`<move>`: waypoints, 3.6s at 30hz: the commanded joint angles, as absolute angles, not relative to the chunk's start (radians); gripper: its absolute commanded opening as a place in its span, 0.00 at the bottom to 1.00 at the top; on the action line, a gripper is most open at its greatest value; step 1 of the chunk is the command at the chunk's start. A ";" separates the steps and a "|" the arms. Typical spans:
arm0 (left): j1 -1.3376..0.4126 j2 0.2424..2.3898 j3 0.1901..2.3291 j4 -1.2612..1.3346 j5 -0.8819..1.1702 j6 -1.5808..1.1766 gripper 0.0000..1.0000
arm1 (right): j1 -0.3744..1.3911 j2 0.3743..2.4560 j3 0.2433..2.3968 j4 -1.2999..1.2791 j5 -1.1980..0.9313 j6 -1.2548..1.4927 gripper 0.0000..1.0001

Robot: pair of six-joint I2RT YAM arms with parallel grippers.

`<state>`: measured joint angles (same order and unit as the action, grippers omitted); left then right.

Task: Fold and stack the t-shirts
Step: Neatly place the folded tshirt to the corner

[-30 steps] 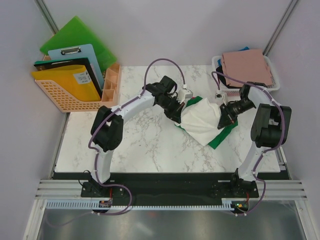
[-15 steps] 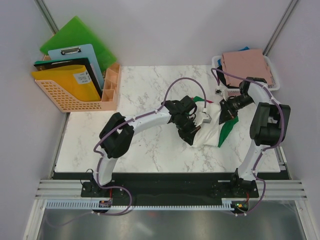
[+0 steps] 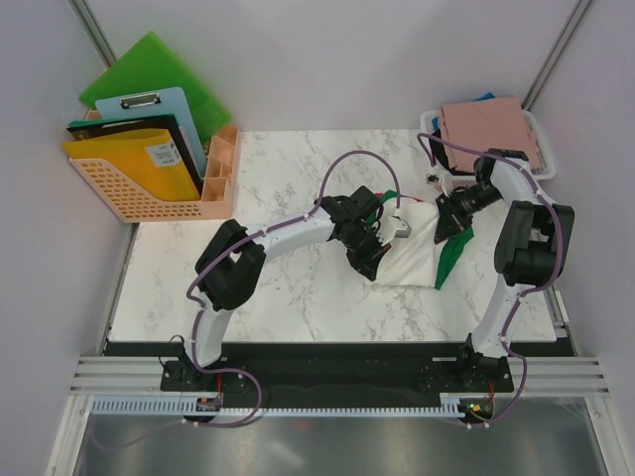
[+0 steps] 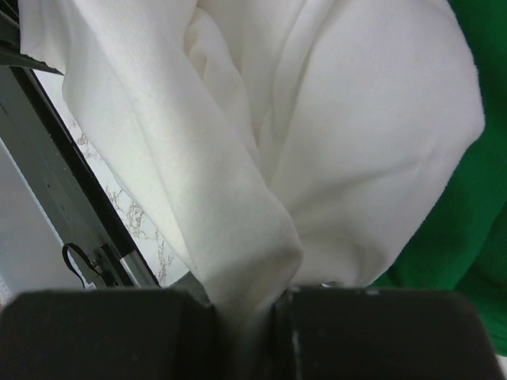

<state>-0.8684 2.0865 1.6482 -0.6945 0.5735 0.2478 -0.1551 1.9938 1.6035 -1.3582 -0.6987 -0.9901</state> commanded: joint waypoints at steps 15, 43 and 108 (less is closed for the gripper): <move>-0.733 2.125 1.629 -0.673 0.509 0.299 0.02 | -0.161 2.023 1.649 -1.457 -0.676 -0.986 0.00; -0.634 1.869 1.485 -0.678 0.316 0.351 0.51 | -0.313 1.576 1.362 -1.460 -0.601 -1.071 0.98; -0.456 1.606 1.276 -0.604 0.143 0.379 0.55 | -0.140 2.080 1.528 -1.333 -0.899 -0.942 0.10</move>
<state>-0.4576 1.5955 1.2610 -0.6323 0.1398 0.3431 -0.1574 2.0613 1.5063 -1.3373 -0.8379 -0.9607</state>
